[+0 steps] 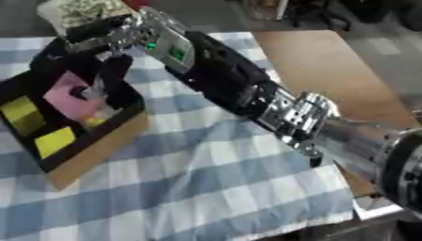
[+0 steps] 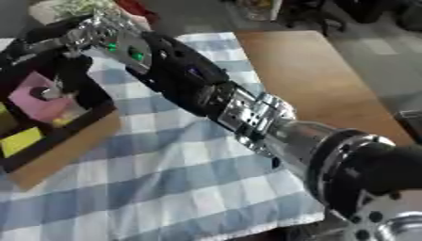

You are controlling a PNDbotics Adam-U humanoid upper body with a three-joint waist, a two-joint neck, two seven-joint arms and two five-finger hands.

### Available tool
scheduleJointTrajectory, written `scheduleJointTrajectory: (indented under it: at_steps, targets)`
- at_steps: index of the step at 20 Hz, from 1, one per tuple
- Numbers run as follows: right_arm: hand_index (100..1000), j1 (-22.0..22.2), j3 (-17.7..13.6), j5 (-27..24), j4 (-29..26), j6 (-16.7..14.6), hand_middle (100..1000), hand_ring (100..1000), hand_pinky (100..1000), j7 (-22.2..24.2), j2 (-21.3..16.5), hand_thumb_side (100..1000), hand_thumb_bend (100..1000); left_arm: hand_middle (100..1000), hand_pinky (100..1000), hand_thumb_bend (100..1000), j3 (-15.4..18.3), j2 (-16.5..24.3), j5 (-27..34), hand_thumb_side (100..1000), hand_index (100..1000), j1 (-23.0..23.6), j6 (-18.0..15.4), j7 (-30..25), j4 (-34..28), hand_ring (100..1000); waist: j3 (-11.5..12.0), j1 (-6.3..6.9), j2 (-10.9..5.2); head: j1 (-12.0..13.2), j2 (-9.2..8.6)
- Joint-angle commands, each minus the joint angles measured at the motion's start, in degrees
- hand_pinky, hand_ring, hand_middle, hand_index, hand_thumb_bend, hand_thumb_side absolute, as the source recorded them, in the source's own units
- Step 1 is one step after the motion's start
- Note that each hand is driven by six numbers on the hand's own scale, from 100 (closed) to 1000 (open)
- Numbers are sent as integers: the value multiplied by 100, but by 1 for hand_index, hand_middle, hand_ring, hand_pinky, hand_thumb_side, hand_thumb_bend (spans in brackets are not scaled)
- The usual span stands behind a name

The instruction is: Pick up objects on the table and place them in the box.

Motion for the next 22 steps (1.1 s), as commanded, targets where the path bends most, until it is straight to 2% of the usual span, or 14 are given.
scheduleJointTrajectory:
  at_steps: [1, 7, 10, 12, 16, 19, 22]
  targets:
    - [1000, -99, -125, 4, -106, -30, 896, 1000, 1000, -34, -120, 434, 100, 762, 755, 613, 9, 43, 13, 462, 792, -64, 5, -26, -86, 827, -11, -25, -5, 34, 30]
    - [1000, -81, -261, -279, -299, 152, 863, 1000, 1000, -207, -304, 366, 100, 762, 754, 613, 23, 66, 6, 462, 790, -24, 11, 12, -86, 829, -89, 1, -28, 132, 30]
    - [1000, 0, -384, -709, -572, 272, 825, 1000, 995, -285, -545, 296, 100, 767, 755, 605, 33, 92, -3, 468, 790, 51, 40, 53, -86, 835, -193, 17, -65, 407, 30]
    - [983, 159, -502, -1075, -887, 382, 810, 1000, 981, -391, -854, 208, 100, 772, 756, 600, 40, 110, -15, 474, 790, 127, 88, 67, -86, 841, -297, 35, -96, 762, 30]
    - [933, 767, -766, -1750, -1692, 615, 791, 1000, 964, -747, -1639, 159, 100, 784, 758, 587, 43, 140, -35, 490, 790, 269, 223, 76, -86, 853, -493, 48, -135, 1335, 30]
    - [927, 1427, -1078, -2163, -2230, 747, 779, 1000, 962, -1120, -2199, 151, 100, 792, 759, 580, 34, 155, -37, 499, 791, 368, 332, 58, -86, 861, -658, 63, -128, 1566, 30]
    - [925, 2020, -1358, -2370, -2665, 819, 767, 1000, 960, -1474, -2618, 136, 100, 797, 760, 571, 23, 169, -31, 508, 791, 423, 416, 32, -86, 865, -786, 98, -96, 1698, 30]
